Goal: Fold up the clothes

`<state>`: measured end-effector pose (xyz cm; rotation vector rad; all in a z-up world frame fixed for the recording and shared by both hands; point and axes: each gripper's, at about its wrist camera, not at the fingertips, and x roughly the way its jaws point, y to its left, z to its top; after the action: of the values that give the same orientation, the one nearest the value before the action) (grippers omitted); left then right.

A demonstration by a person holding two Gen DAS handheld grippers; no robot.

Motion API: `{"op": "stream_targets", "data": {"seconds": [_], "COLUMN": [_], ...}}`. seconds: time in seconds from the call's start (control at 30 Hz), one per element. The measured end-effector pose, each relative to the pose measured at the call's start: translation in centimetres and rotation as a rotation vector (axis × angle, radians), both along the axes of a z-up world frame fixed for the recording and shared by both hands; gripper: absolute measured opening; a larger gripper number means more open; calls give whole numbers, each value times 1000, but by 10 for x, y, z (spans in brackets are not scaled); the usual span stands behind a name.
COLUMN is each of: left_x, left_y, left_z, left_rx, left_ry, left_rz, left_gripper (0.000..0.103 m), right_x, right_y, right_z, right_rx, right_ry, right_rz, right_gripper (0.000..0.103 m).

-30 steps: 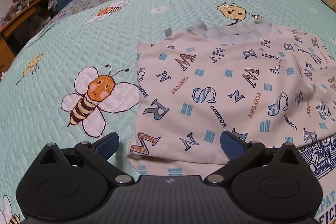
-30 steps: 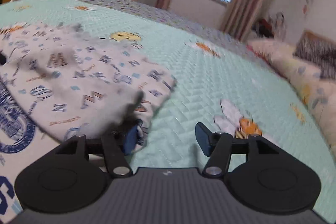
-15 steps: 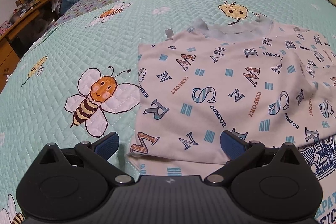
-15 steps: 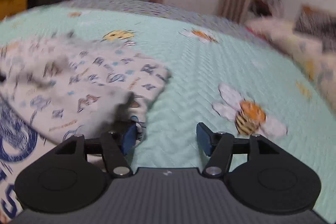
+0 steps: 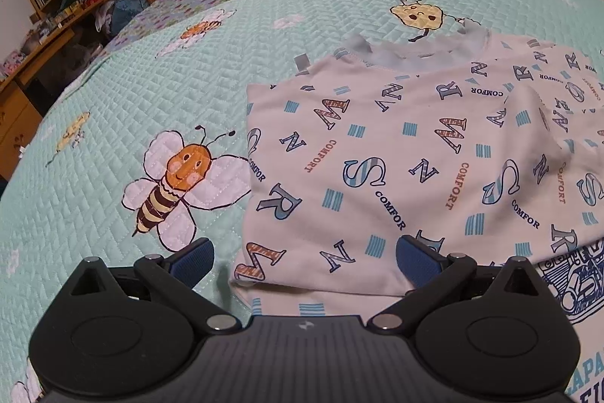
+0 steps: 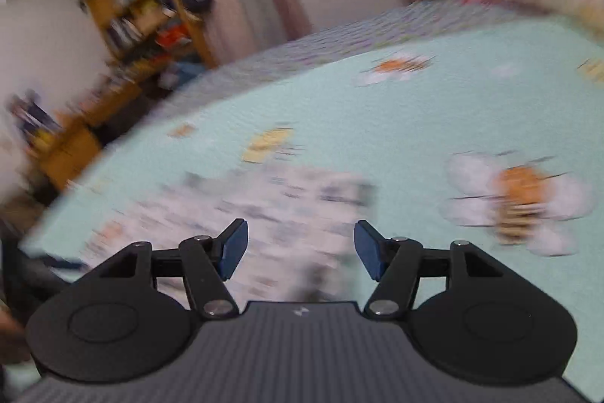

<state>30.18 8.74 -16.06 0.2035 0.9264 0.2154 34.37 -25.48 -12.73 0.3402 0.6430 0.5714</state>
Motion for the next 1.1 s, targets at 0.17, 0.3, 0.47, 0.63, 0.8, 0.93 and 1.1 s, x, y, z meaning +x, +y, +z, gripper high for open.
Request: {"op": "stream_targets", "data": {"seconds": [0.17, 0.3, 0.47, 0.63, 0.8, 0.93, 1.1], "left_x": [1, 0, 0, 0, -1, -1, -4], "left_y": [1, 1, 0, -3, -2, -5, -8], "left_z": [0, -1, -1, -1, -1, -1, -2], "left_rx": [-9, -7, -4, 8, 10, 27, 50], "left_ry": [6, 3, 1, 1, 0, -5, -17], "left_rz": [8, 4, 8, 9, 12, 22, 11], "left_gripper": [103, 103, 103, 103, 103, 103, 103], "right_x": [39, 39, 34, 44, 42, 49, 77], "right_y": [9, -19, -12, 7, -14, -20, -3], "right_z": [-38, -52, -28, -34, -39, -27, -29], "right_rx": [34, 21, 5, -88, -129, -19, 30], "right_ry": [179, 227, 147, 167, 158, 144, 150], "right_rz": [30, -74, -56, -1, -86, -84, -16], "right_gripper": [49, 0, 8, 13, 16, 18, 19]}}
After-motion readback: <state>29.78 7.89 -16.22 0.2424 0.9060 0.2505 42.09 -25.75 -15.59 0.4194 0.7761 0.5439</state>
